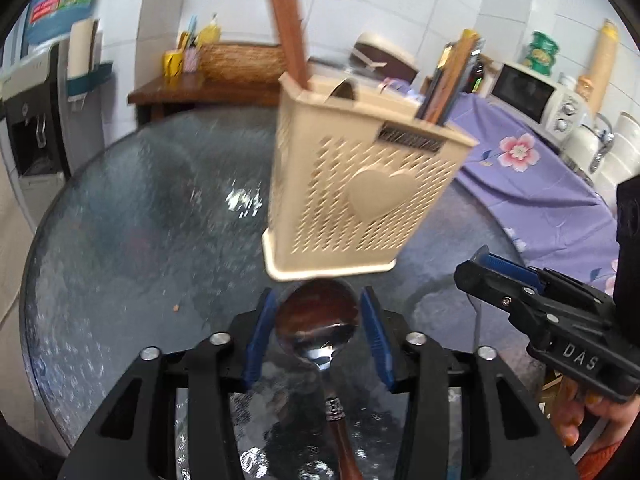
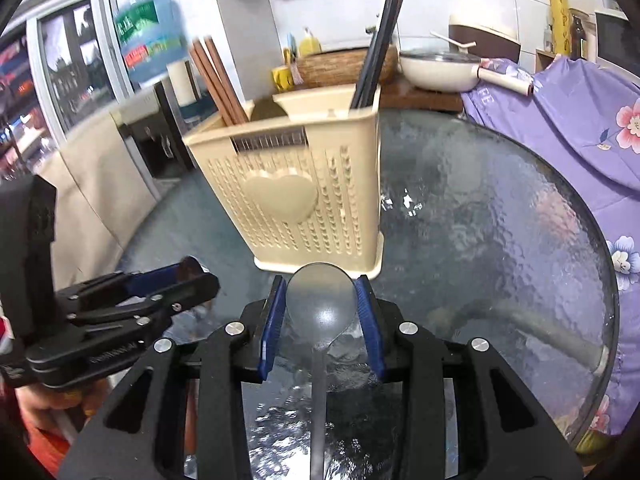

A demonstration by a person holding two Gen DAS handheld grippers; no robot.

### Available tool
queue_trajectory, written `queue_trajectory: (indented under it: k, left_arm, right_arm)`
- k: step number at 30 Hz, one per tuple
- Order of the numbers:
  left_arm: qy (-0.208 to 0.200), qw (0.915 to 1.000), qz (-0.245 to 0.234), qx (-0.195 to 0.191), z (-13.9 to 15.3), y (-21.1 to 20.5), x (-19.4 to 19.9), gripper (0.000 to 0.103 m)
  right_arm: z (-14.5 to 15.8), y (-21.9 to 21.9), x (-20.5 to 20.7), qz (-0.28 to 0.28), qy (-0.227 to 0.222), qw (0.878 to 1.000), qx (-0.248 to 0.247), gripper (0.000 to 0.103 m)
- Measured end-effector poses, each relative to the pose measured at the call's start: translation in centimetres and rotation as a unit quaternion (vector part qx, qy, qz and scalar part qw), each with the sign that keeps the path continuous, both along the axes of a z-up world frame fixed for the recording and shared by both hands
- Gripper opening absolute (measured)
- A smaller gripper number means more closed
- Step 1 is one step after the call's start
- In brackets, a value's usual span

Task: Organize utensils
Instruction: 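Lift the silver spoon with the left gripper and carry it above the holder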

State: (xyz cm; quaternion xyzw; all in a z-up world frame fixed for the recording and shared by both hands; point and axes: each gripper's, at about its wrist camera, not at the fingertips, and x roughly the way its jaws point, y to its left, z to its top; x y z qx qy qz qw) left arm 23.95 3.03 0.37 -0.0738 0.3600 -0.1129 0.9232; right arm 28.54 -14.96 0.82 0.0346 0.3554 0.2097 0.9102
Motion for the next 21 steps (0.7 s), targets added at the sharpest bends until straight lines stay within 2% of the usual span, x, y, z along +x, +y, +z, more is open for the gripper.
queue_trajectory:
  k: [5,9,10,11,16,18,21]
  left_arm:
    - [-0.02,0.9997,-0.011,0.01,1.3,-0.9,-0.4,0.04]
    - [-0.006,0.9995,0.008,0.031,0.7,-0.8,0.0,0.04]
    - [-0.004,0.9991,0.018,0.038,0.6,-0.5,0.1,0.044]
    - [0.001,0.998,0.031,0.055,0.4,-0.4,0.2,0.052]
    - [0.028,0.9923,0.056,0.107,-1.3,-0.5,0.9,0.071]
    - [0.052,0.9911,0.051,0.111,-2.7,-0.9,1.4,0.071]
    - [0.068,0.9884,0.047,0.127,-4.1,-1.4,1.9,0.072]
  right_arm:
    - [1.6,-1.2,-0.8,-0.01,-0.019,1.0,0.0,0.037]
    - [1.4,-1.4,-1.1,-0.013,-0.013,1.0,-0.007,0.037]
    - [1.2,-1.4,-1.2,-0.014,-0.011,1.0,-0.008,0.037]
    - [1.0,-1.5,-1.1,-0.015,-0.008,1.0,-0.01,0.037]
    - [0.1,-1.5,-0.8,-0.018,-0.002,1.0,-0.016,0.037]
    - [-0.1,-1.4,-0.8,-0.018,0.0,1.0,-0.016,0.036]
    - [-0.2,-1.2,-0.9,-0.019,-0.001,1.0,-0.02,0.037]
